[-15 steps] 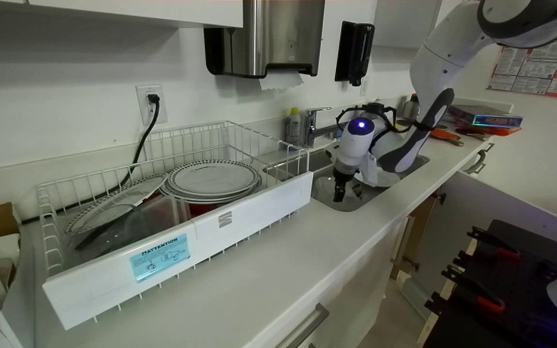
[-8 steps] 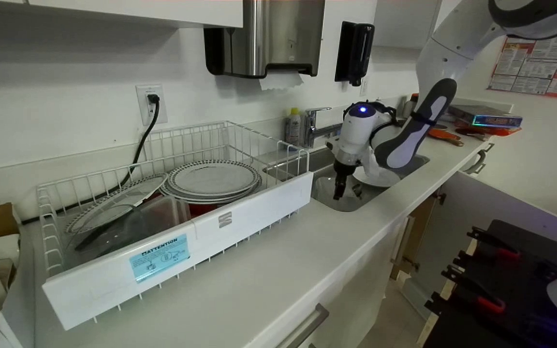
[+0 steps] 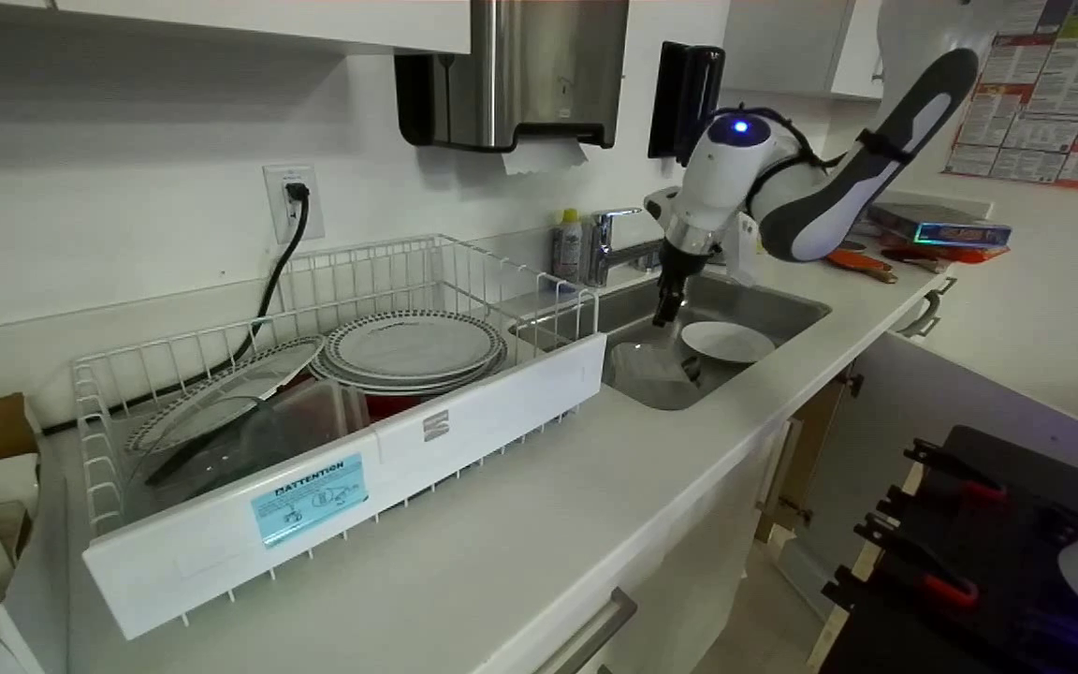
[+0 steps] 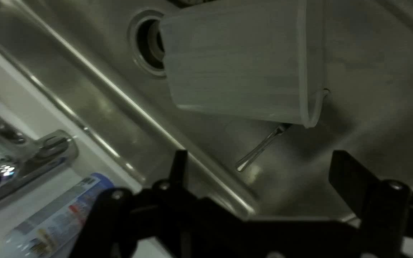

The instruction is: Move the container from the dish rack to the sink

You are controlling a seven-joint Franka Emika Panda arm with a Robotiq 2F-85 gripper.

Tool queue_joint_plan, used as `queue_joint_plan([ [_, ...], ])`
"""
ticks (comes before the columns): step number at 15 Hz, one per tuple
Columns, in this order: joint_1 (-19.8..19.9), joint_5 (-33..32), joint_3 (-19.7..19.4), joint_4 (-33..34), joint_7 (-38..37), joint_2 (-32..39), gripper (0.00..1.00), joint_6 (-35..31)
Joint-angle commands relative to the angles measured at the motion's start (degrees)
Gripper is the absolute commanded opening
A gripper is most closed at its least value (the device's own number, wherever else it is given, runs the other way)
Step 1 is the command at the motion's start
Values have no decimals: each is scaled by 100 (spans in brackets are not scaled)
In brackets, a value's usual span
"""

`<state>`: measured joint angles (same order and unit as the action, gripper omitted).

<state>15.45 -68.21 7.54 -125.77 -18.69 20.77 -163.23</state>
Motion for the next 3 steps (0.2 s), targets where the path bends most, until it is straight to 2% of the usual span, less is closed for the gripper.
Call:
queue_joint_plan([
  [1, -260, -643, -118, -757, -952, -1288, 100, 443],
  [3, -290, -802, -32, -934, -1208, -1647, 100, 698],
])
